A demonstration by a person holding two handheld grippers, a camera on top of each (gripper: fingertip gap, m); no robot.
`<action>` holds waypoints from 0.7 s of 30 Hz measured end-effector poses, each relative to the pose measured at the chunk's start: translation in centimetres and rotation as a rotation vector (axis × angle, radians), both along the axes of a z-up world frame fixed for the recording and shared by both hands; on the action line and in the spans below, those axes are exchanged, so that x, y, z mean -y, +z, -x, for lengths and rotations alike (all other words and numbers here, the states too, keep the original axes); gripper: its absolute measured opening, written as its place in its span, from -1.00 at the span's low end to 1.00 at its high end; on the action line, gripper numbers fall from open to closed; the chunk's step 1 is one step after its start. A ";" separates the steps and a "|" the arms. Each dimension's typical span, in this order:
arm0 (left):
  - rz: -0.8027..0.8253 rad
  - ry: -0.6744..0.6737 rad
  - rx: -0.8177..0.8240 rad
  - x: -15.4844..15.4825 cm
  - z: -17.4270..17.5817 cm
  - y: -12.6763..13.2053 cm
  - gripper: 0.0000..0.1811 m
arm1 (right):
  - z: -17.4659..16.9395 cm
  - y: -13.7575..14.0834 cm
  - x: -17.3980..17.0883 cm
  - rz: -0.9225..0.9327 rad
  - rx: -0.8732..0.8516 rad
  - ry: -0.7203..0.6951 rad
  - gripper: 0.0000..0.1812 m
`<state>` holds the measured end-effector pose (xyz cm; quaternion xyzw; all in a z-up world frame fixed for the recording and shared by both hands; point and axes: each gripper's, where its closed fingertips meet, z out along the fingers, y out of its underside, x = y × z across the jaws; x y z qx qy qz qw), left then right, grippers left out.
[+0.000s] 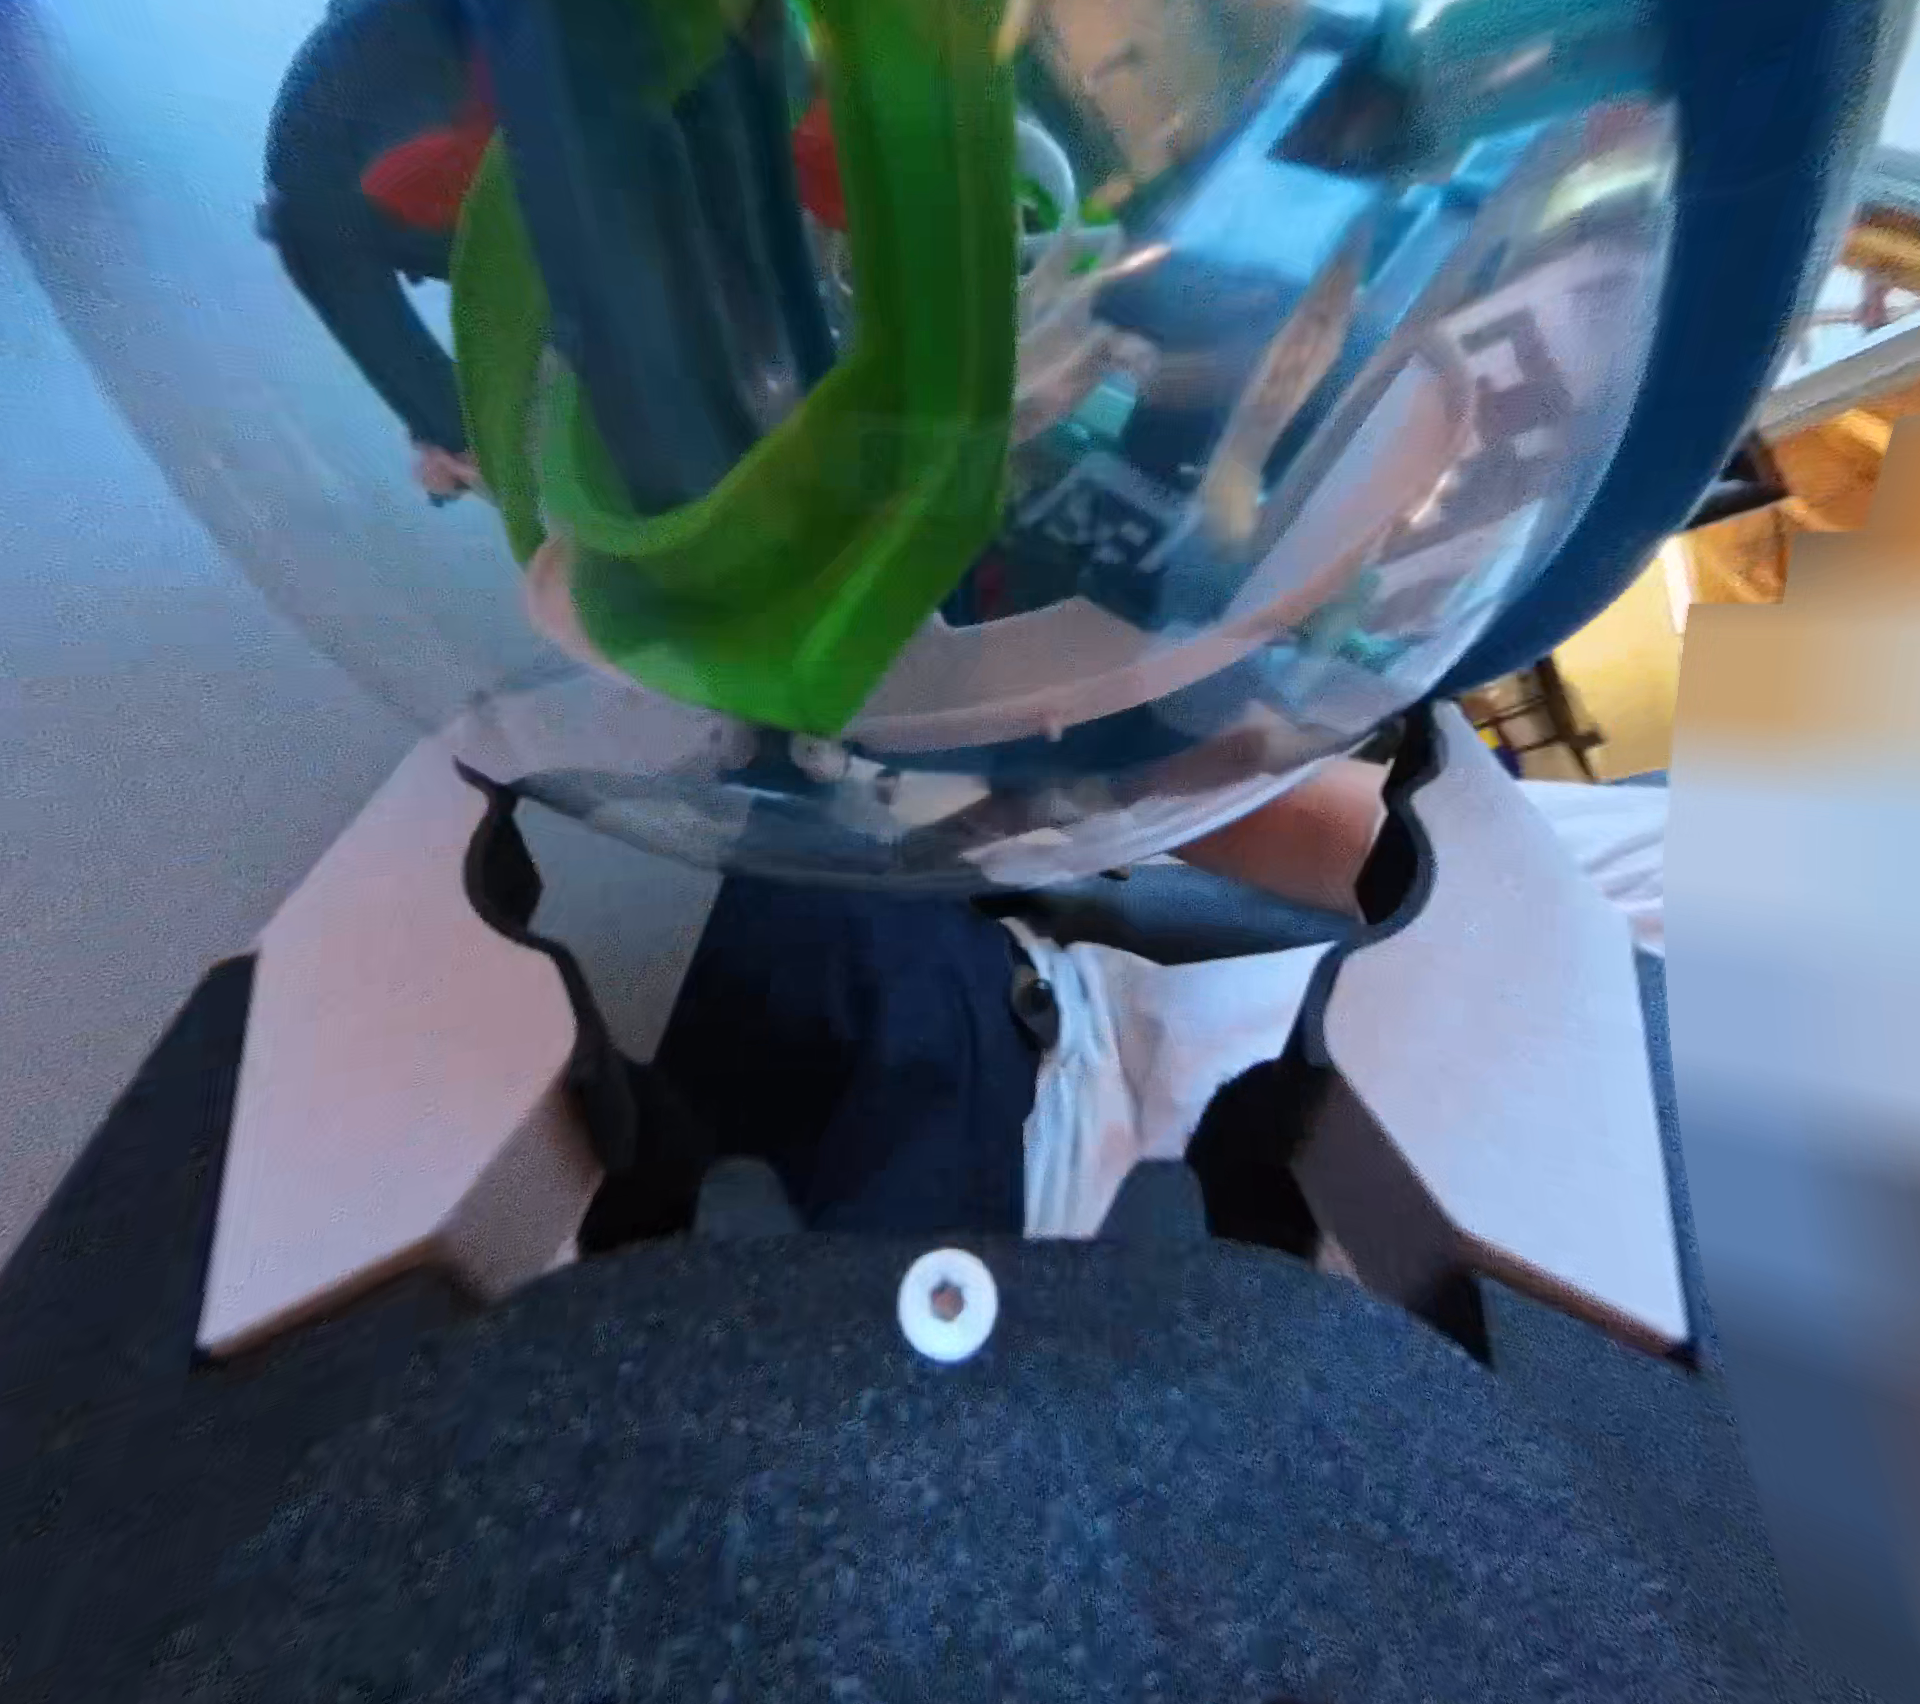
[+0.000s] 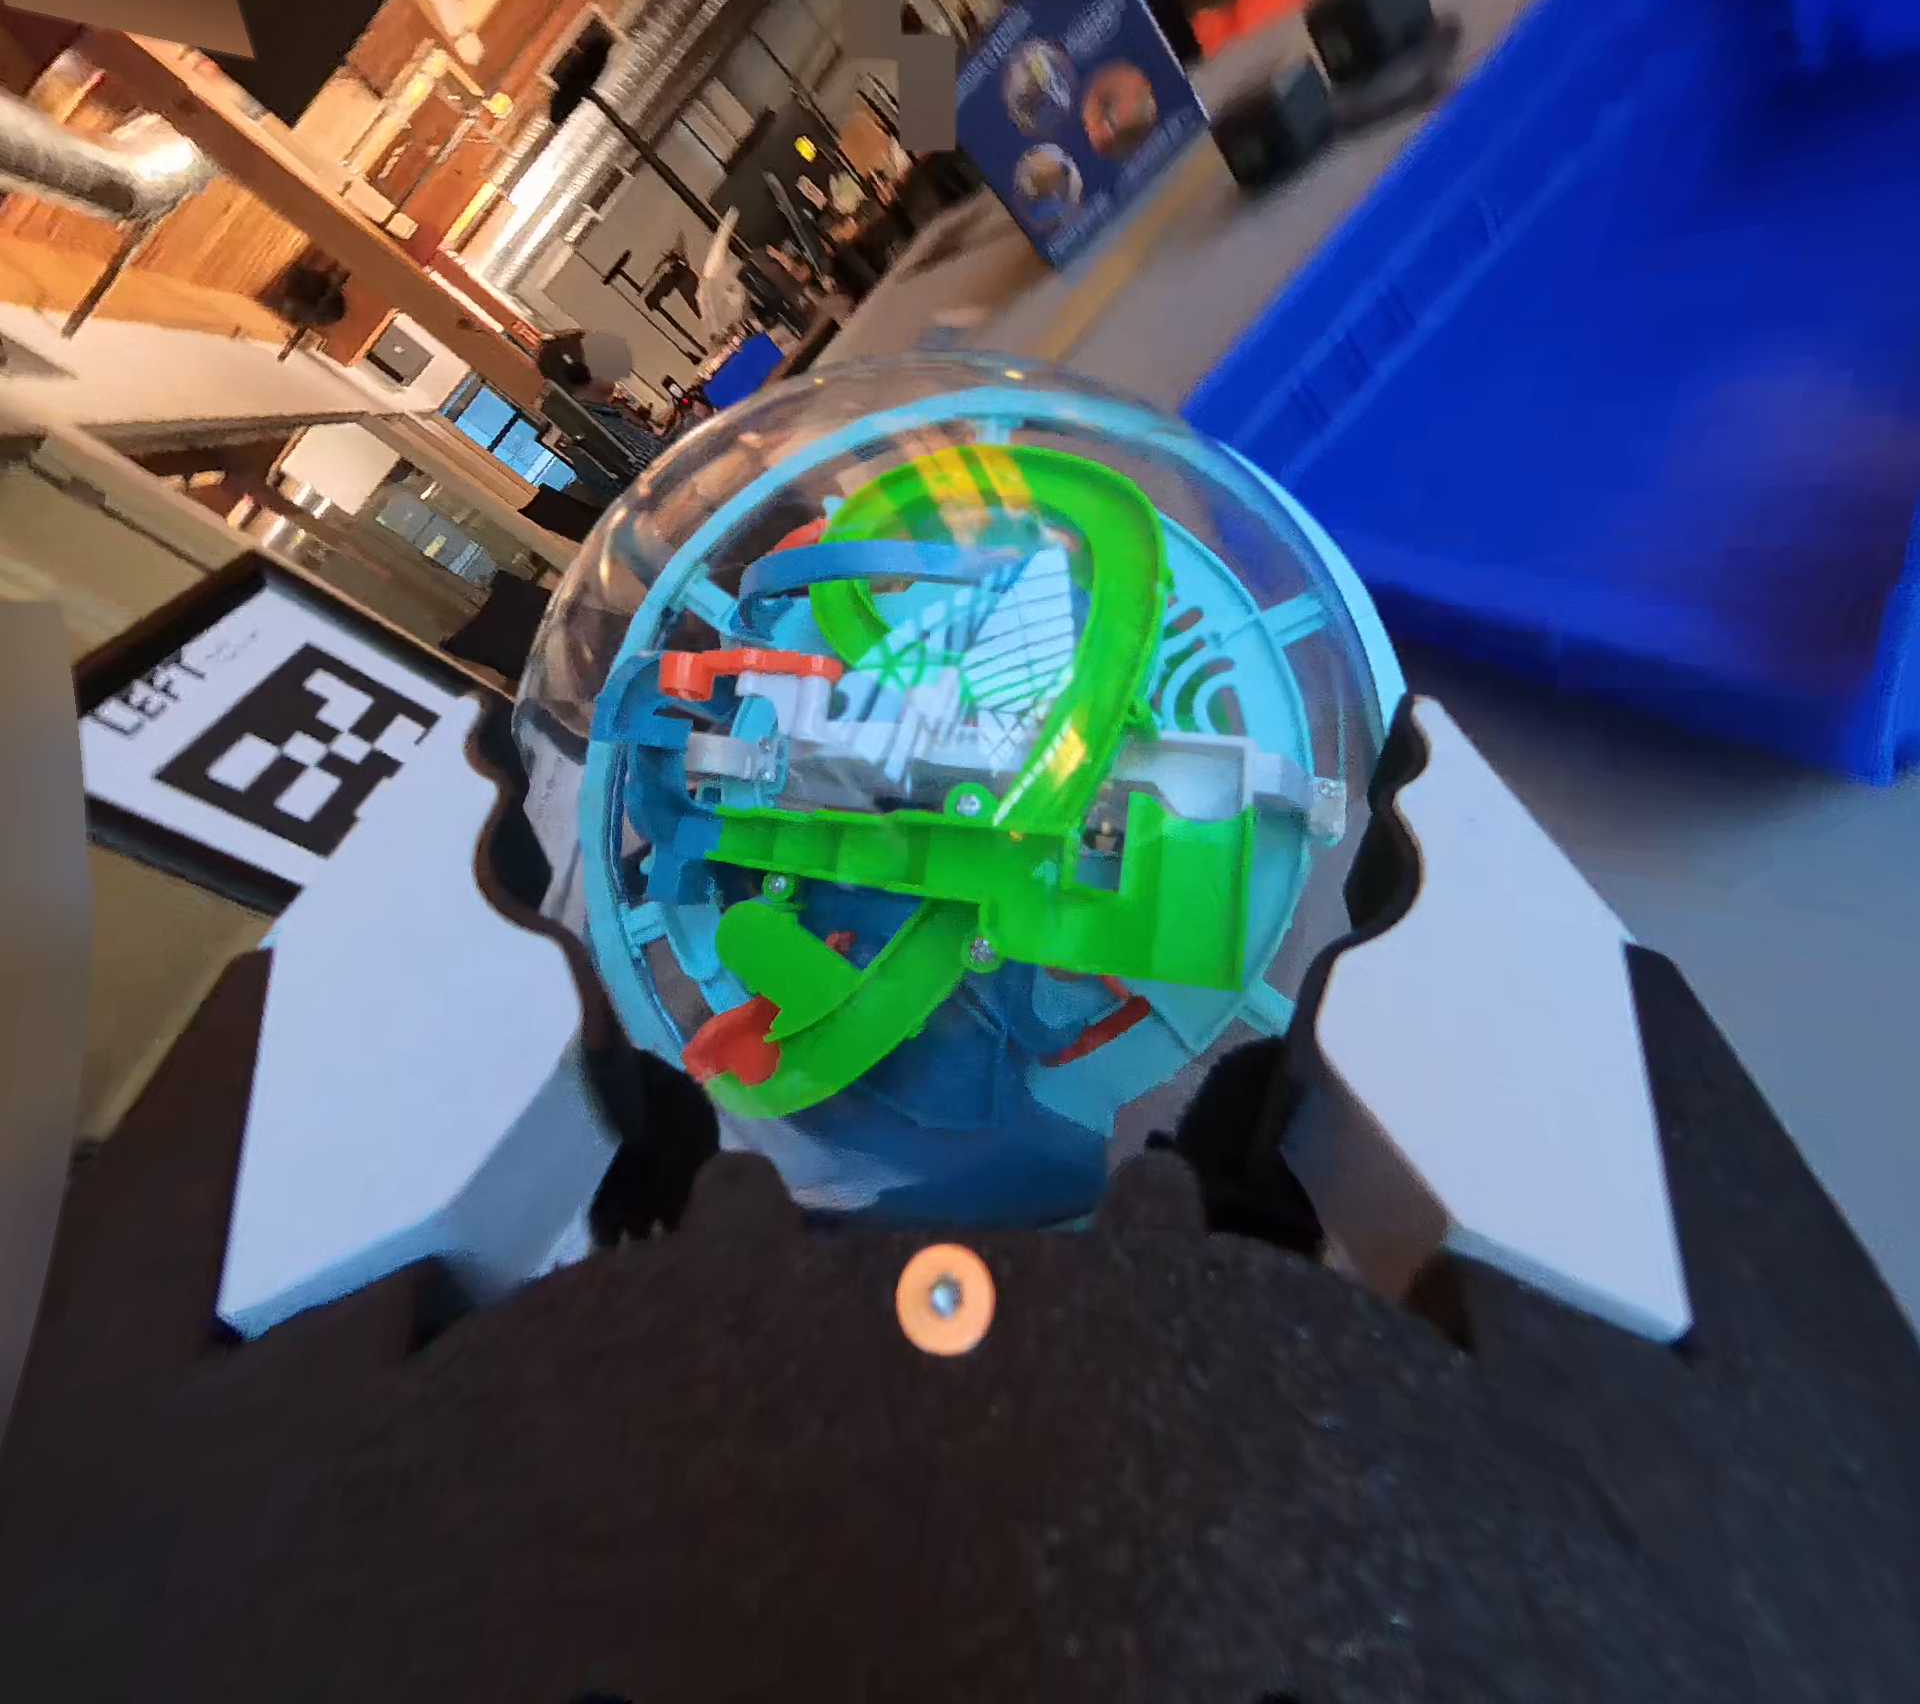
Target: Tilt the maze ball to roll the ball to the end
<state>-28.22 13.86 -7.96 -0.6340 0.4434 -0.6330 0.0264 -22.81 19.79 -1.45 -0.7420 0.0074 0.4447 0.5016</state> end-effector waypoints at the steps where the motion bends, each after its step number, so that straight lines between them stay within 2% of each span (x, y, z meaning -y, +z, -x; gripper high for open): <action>1: -0.058 0.002 0.016 0.2 -0.2 -0.2 0.75 | 0.0 0.5 0.4 -0.060 0.019 -0.006 0.70; 3: -0.057 -0.013 -0.019 0.0 -0.4 -2.2 0.74 | -0.5 -1.7 0.3 -0.021 0.008 -0.031 0.70; 5: 0.012 0.015 -0.051 -1.0 -0.9 -4.5 0.74 | -1.5 -5.9 -0.1 0.118 -0.052 -0.036 0.71; 6: 0.000 0.066 -0.012 -1.9 -1.0 -4.5 0.62 | -2.2 -6.1 -0.1 0.095 -0.115 -0.050 0.70; 7: -0.026 0.088 0.003 -2.3 -1.0 -4.4 0.59 | -2.3 -6.4 0.2 0.088 -0.140 -0.043 0.70; 11: -0.141 0.006 -0.069 -1.1 -0.7 -4.9 0.61 | -2.0 -5.7 1.2 -0.014 -0.091 -0.015 0.70; 16: -0.375 0.024 0.062 -0.7 -1.4 -2.5 0.61 | -1.4 -0.6 2.7 -0.322 0.049 -0.028 0.70; 17: -0.409 0.021 0.067 -0.8 -1.4 -2.7 0.60 | -1.3 -0.9 2.9 -0.309 0.092 0.004 0.70; 19: -0.448 -0.007 -0.051 -1.8 -1.1 -5.8 0.55 | -1.7 -4.5 2.2 -0.171 0.170 0.053 0.68; 20: -0.457 -0.011 -0.103 -2.3 -1.0 -7.4 0.46 | -2.0 -6.1 1.8 -0.112 0.147 0.057 0.71; 21: -0.459 0.003 -0.099 -2.3 -1.0 -7.8 0.23 | -2.3 -6.2 1.5 -0.113 0.079 0.031 0.69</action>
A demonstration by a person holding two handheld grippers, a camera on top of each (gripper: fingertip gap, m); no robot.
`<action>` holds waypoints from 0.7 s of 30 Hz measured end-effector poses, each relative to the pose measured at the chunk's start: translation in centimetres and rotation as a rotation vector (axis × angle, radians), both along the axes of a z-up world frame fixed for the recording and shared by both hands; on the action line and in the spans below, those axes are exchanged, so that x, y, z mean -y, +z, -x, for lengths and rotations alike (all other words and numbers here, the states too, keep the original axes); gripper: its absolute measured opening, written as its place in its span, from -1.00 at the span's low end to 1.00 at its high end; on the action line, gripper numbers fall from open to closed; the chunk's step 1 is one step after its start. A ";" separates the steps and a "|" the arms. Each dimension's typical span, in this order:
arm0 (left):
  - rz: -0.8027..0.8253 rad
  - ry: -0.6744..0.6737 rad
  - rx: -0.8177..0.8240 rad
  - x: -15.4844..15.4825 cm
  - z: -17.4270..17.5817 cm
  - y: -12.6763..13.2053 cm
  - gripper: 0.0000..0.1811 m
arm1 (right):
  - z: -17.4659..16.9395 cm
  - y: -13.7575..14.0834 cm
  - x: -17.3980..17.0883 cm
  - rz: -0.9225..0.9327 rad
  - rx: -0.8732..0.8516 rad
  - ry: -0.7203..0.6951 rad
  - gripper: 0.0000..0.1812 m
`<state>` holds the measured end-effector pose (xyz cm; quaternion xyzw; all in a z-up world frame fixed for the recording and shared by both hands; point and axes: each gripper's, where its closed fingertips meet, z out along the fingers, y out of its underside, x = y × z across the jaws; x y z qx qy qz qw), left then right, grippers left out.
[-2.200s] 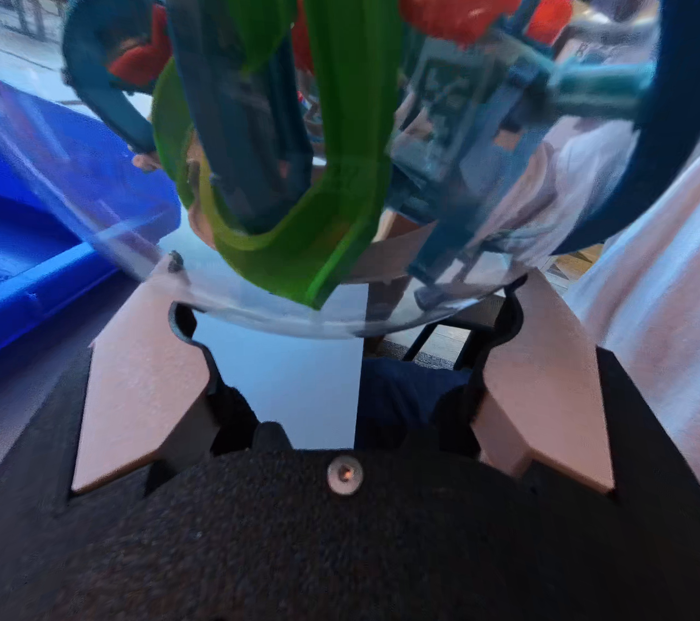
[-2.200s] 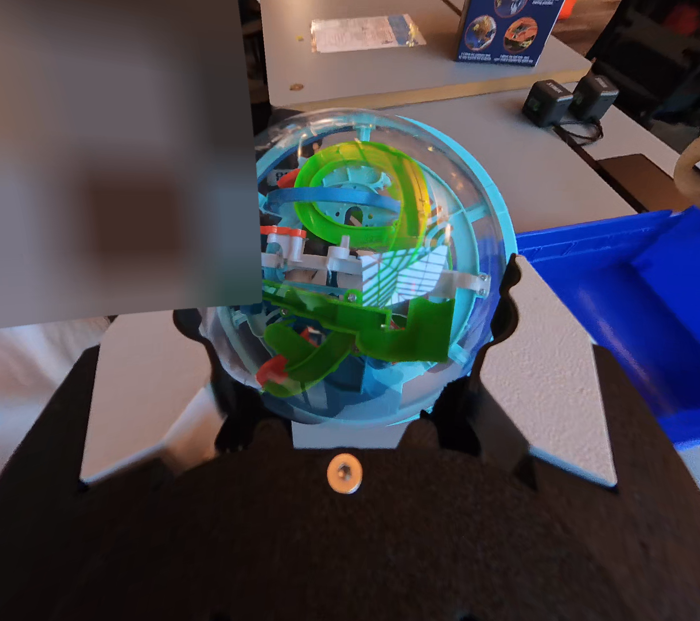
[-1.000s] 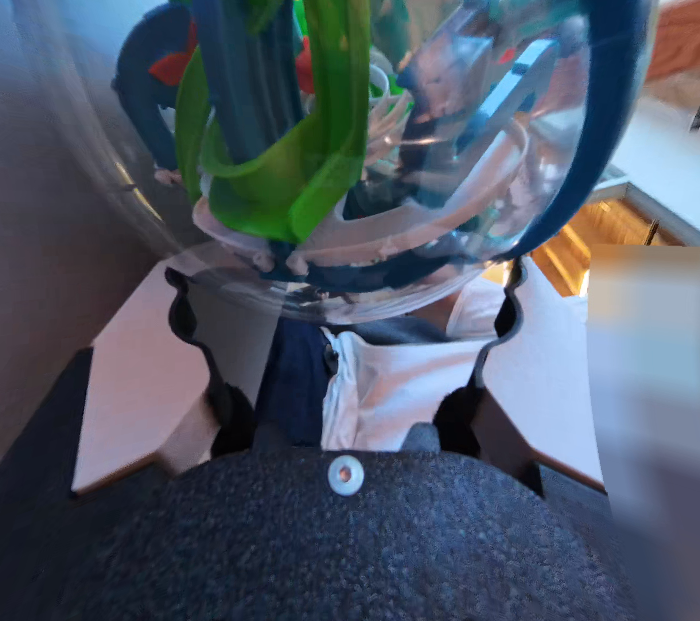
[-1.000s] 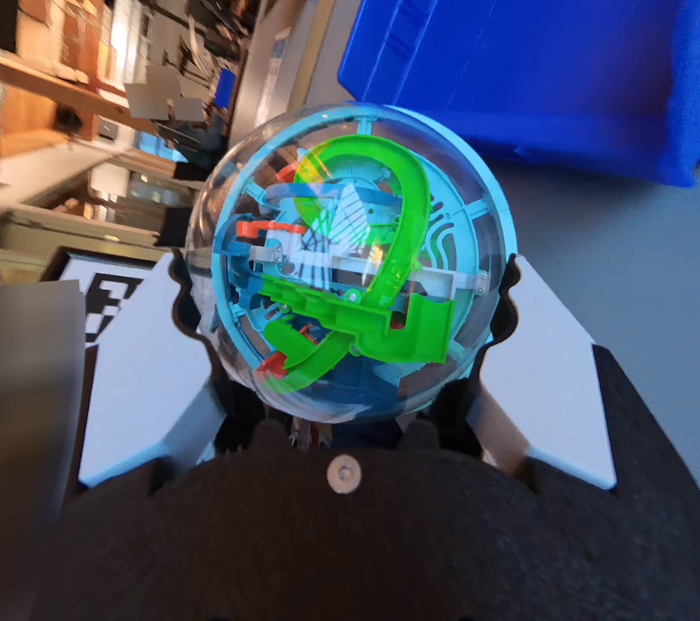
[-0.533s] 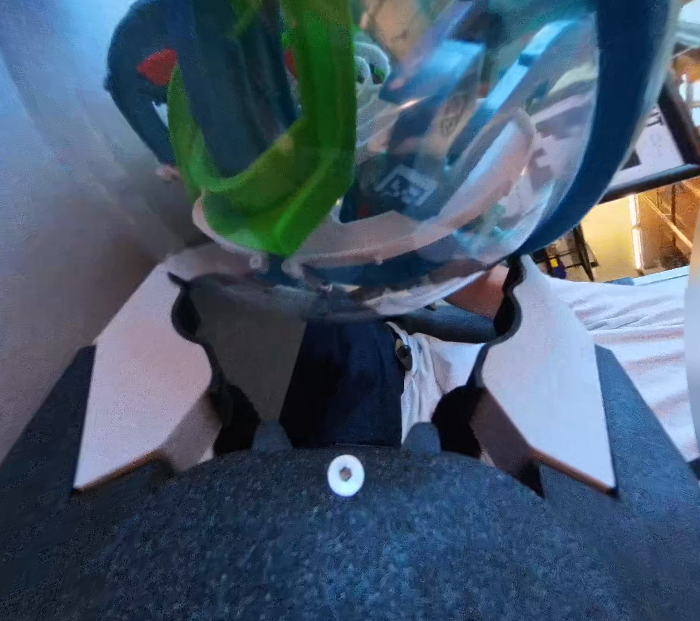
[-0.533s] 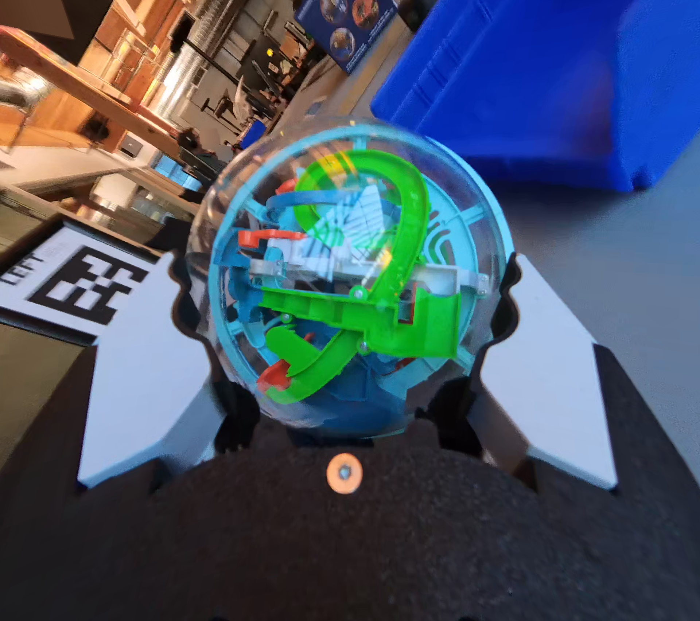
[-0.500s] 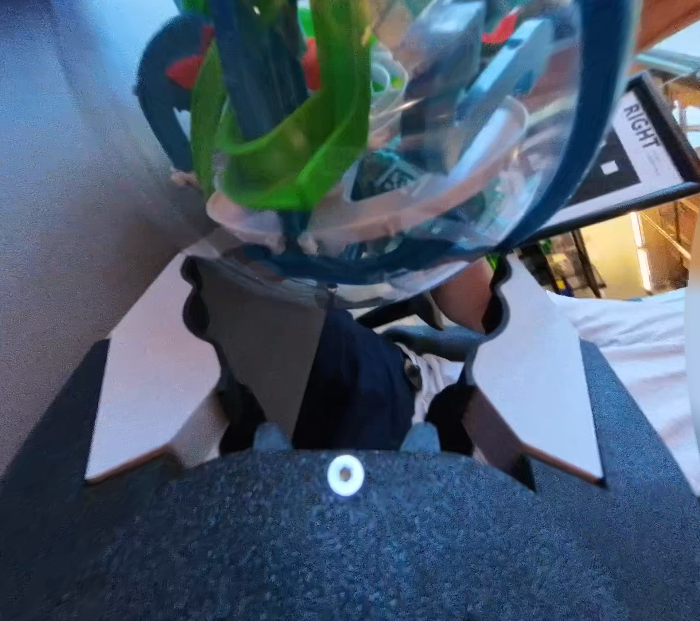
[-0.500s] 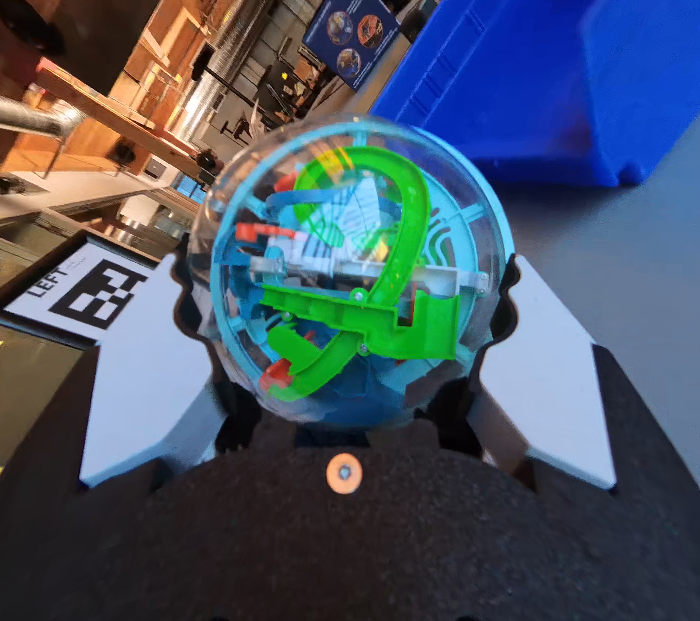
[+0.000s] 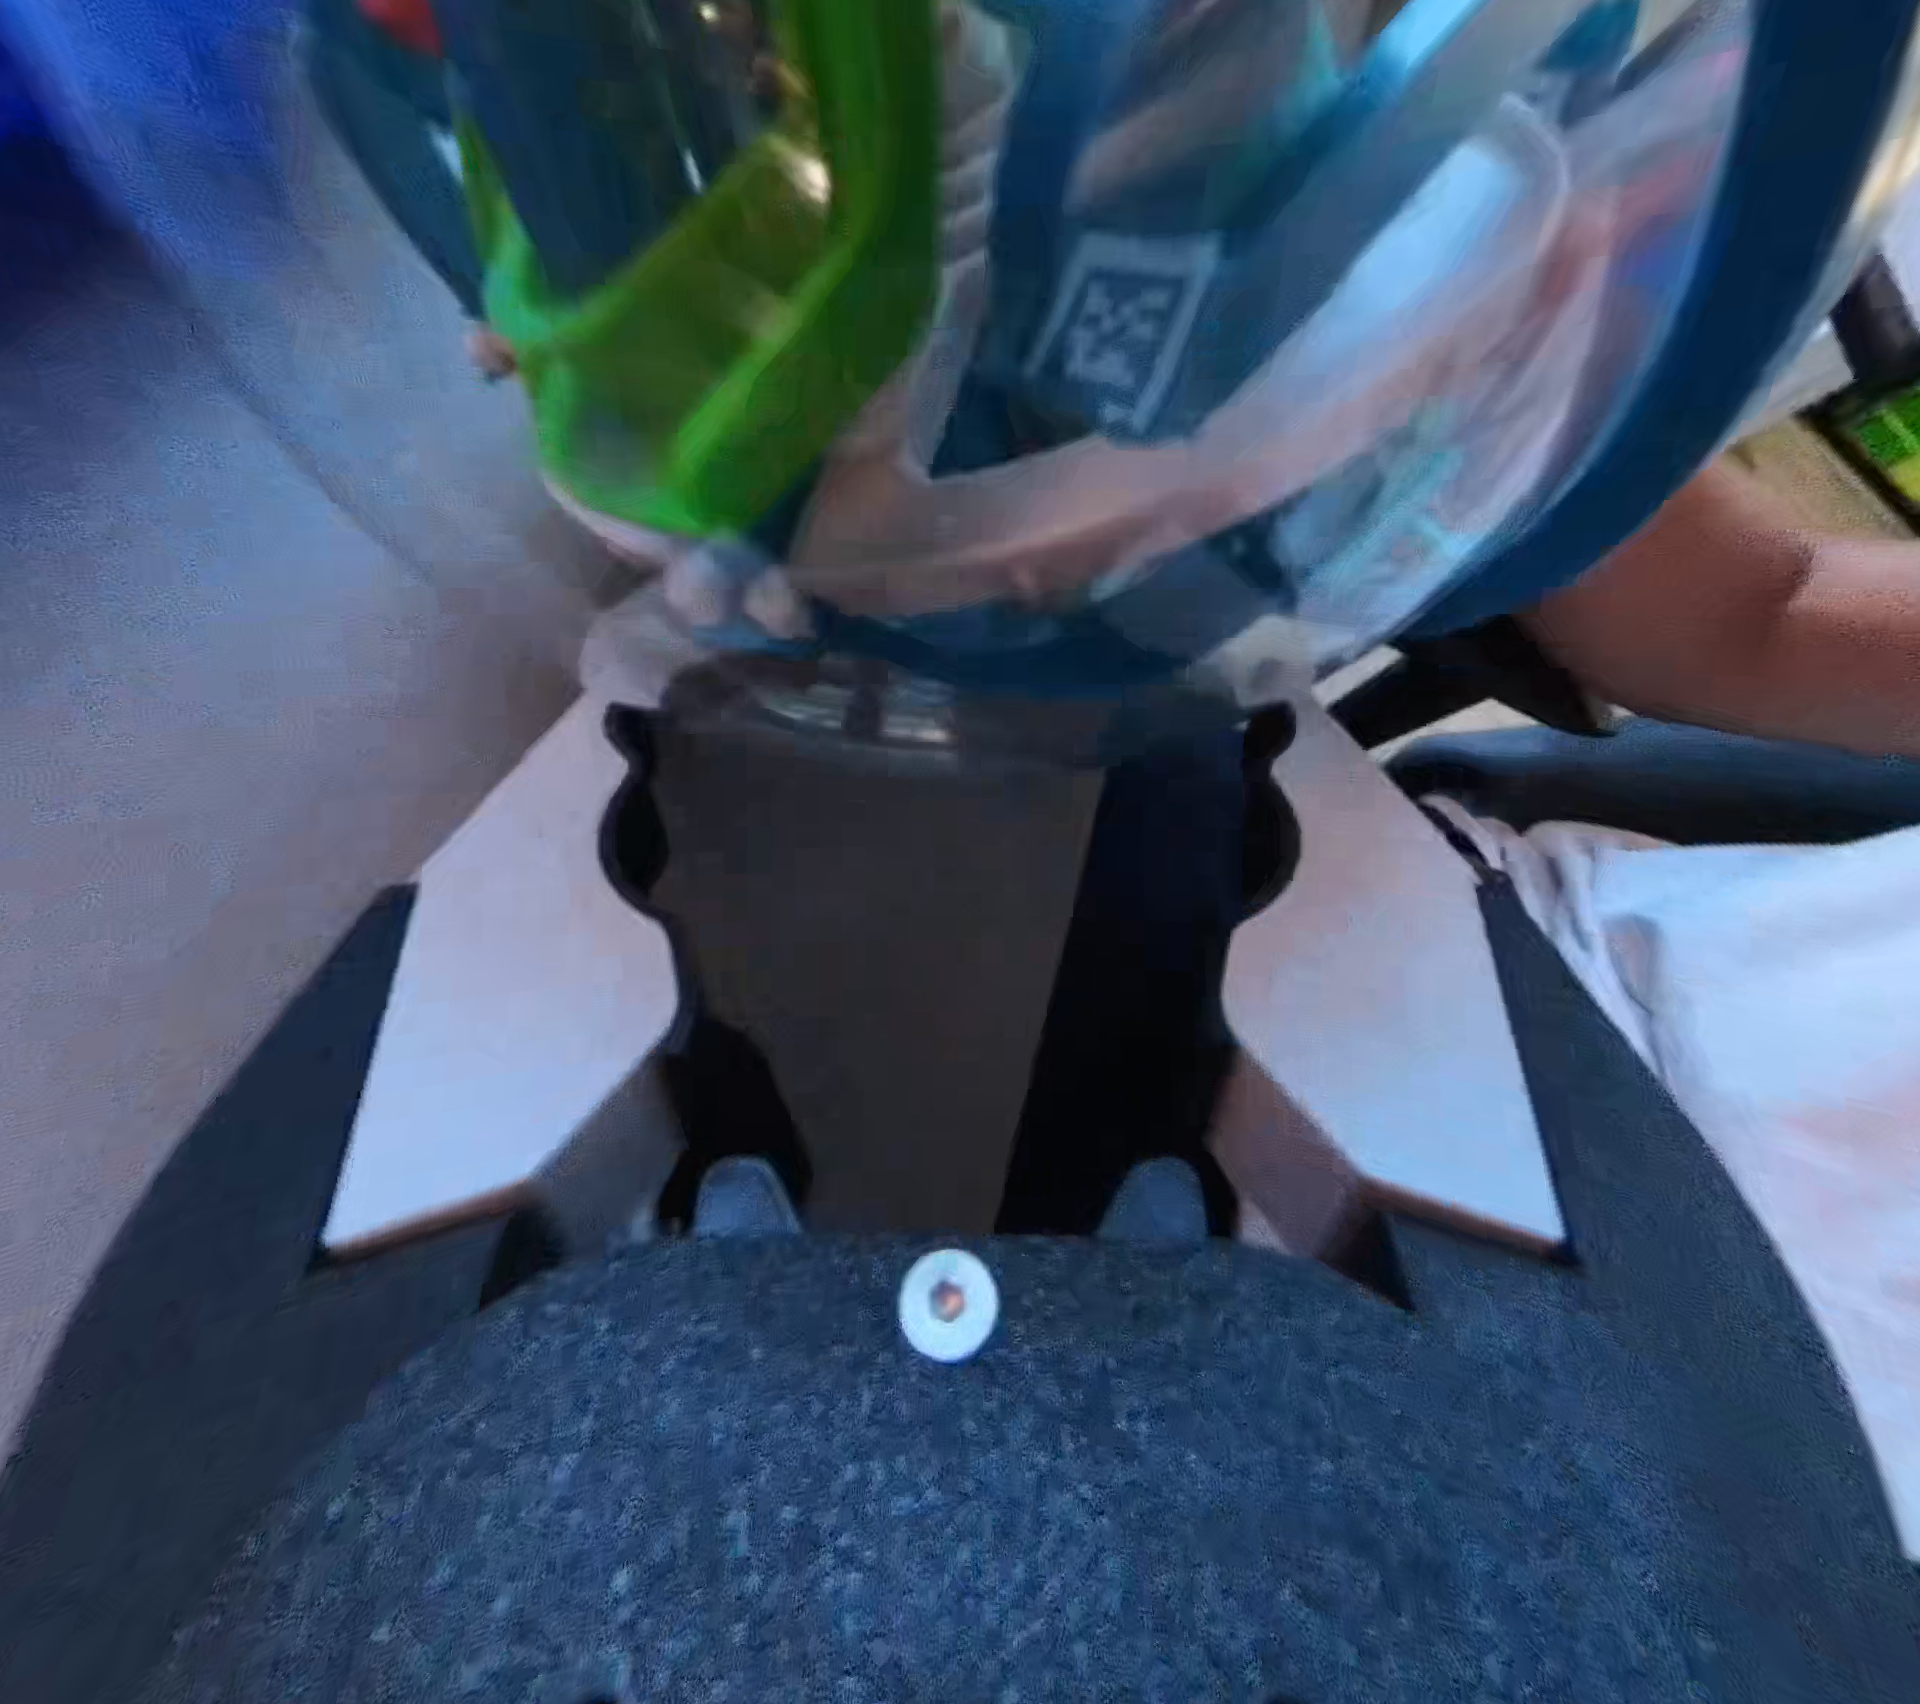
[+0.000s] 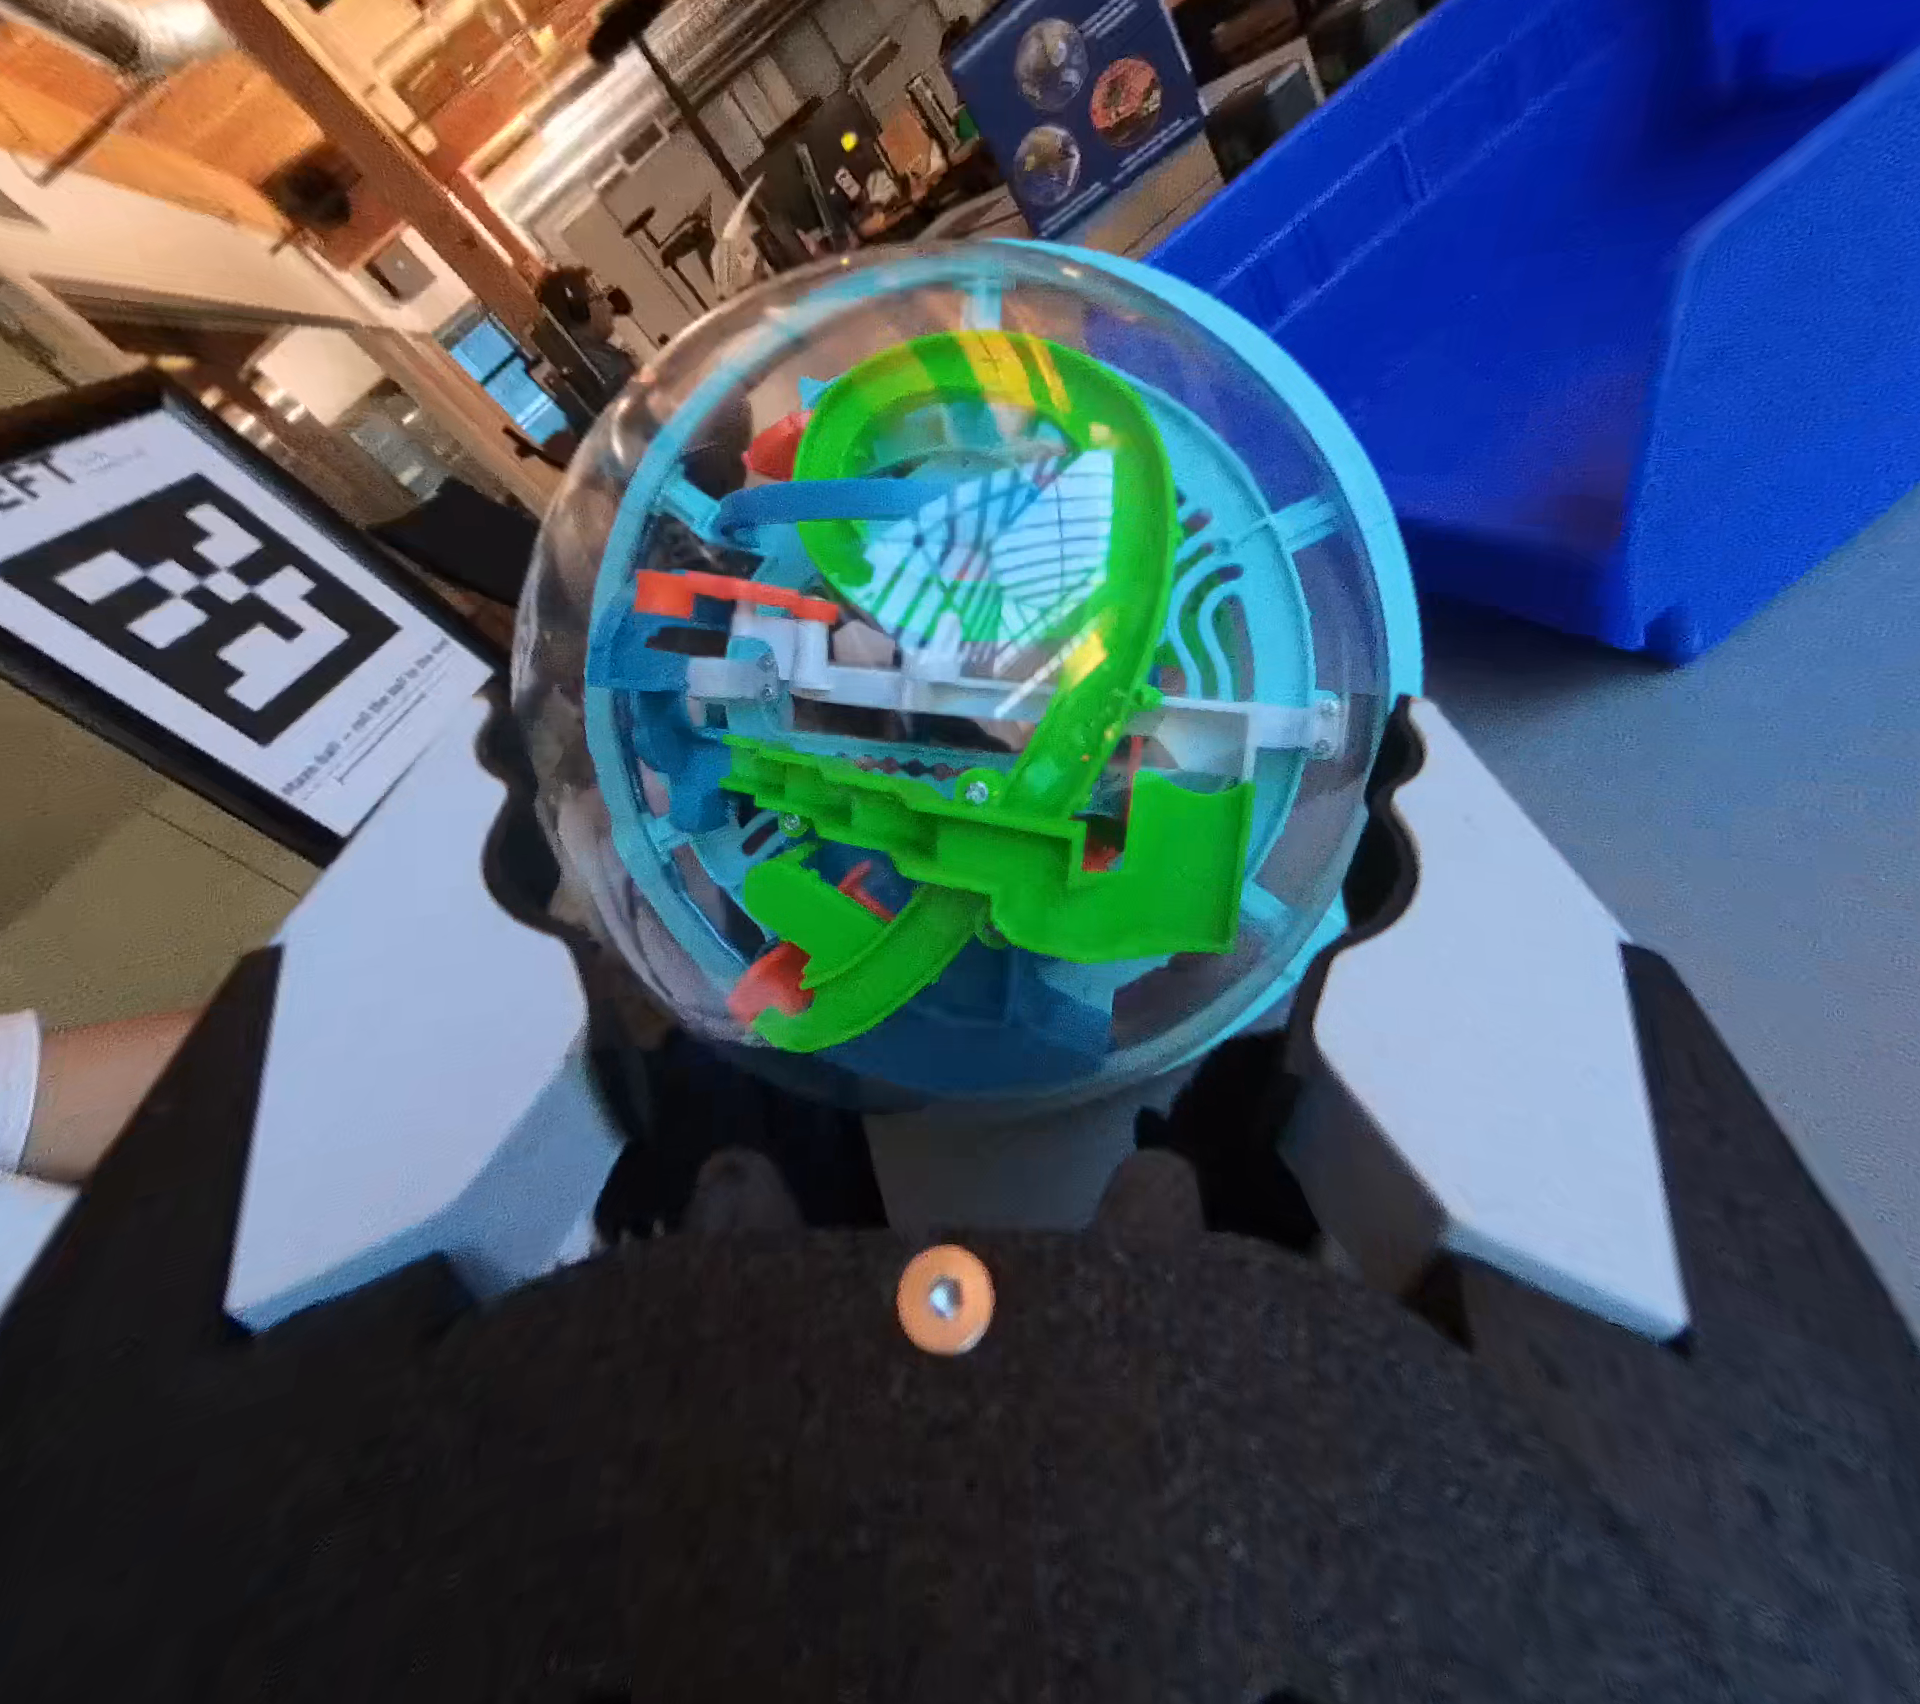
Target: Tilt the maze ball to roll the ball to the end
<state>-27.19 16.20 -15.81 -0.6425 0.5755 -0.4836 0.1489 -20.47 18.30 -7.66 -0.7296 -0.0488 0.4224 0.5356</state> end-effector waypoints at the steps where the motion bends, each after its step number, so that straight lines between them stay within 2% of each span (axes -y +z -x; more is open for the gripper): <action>1: -0.035 0.008 -0.005 0.0 0.0 -0.2 0.23 | 0.0 -0.1 -0.1 -0.006 -0.022 -0.008 0.68; 5: -0.197 -0.053 -0.078 0.7 0.8 -0.8 0.52 | 0.6 -0.3 0.6 0.016 0.067 0.053 0.68; 8: -0.156 -0.054 -0.025 0.3 1.2 0.1 0.49 | 0.2 -0.2 0.2 0.025 0.013 0.032 0.68; 11: -0.147 -0.016 0.049 -1.0 2.0 1.9 0.46 | -0.3 -0.3 0.1 0.024 -0.038 0.019 0.68; 14: -0.163 0.034 0.142 -2.4 2.5 4.6 0.60 | -0.8 -0.2 -0.1 0.045 -0.083 0.011 0.67; 17: -0.124 0.059 0.257 -2.4 1.7 7.1 0.74 | -0.5 0.1 -1.0 0.079 -0.097 -0.030 0.68; 21: -0.200 0.203 0.136 -4.3 0.0 5.2 0.76 | 1.5 0.5 -2.3 0.139 0.013 -0.077 0.67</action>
